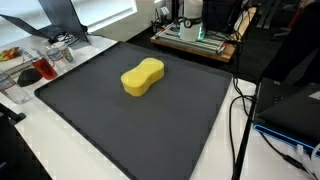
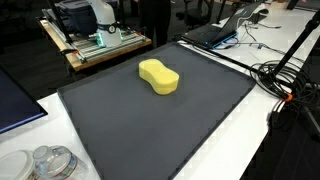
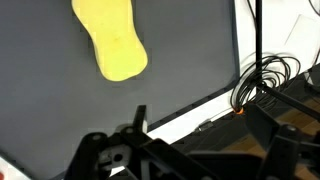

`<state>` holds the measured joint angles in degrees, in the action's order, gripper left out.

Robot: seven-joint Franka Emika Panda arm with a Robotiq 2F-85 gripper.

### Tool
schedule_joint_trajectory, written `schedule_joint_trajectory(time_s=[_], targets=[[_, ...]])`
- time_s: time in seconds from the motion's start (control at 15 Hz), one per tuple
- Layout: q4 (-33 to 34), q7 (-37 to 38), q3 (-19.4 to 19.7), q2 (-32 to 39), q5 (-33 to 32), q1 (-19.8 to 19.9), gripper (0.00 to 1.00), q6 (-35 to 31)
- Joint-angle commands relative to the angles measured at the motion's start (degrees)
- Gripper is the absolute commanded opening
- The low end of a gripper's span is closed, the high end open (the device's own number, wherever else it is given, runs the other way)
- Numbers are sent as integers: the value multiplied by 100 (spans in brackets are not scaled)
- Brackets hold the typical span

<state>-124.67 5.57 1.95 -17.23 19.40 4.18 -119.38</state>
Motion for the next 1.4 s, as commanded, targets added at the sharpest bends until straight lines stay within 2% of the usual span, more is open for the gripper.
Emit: schedule_joint_trajectory(time_s=[0.0, 0.33, 0.47, 0.93, 1.33], targets=[[-33, 80, 27, -79, -145, -49, 100, -4], [120, 97, -124, 12, -565, -91, 100, 168], [68, 401, -396, 73, -1177, -90, 100, 33], [134, 1070, -1025, 727, -2474, -422, 100, 551], [100, 1921, -1269, 1324, -3383, -765, 100, 783]])
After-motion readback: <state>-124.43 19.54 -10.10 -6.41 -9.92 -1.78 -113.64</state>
